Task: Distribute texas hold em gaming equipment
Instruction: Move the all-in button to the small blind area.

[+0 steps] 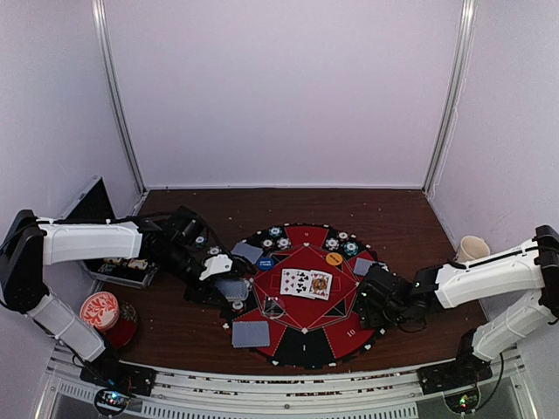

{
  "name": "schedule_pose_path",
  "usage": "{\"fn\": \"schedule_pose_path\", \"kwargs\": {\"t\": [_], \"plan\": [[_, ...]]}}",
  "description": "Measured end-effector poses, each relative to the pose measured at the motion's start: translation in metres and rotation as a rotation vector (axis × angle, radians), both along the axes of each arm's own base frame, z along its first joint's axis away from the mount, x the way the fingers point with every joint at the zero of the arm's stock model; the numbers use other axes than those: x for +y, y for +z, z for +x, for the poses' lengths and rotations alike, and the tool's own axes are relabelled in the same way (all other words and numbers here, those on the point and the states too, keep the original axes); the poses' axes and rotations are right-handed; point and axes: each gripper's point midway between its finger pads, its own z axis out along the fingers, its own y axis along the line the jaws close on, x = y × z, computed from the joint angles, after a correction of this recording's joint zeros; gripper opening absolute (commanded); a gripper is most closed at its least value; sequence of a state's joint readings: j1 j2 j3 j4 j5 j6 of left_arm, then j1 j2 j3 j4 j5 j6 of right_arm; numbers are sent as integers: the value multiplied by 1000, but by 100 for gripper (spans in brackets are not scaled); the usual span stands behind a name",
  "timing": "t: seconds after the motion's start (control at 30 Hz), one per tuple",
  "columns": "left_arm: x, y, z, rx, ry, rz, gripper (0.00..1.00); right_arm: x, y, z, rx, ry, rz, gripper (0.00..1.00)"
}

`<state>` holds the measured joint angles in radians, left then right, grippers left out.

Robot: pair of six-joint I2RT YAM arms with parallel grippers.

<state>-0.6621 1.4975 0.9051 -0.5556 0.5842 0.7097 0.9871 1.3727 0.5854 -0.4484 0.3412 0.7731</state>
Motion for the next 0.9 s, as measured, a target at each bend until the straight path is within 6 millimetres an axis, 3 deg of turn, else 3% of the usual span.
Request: {"fn": "schedule_pose_path", "kwargs": {"t": [0.4, 0.7, 0.9], "plan": [[0, 0, 0, 0, 0, 0, 39, -8, -3, 2, 0, -14, -1, 80], [0, 0, 0, 0, 0, 0, 39, -8, -4, 6, 4, -13, 35, 61], [0, 0, 0, 0, 0, 0, 39, -8, -2, 7, -1, -6, 29, 54]]}}
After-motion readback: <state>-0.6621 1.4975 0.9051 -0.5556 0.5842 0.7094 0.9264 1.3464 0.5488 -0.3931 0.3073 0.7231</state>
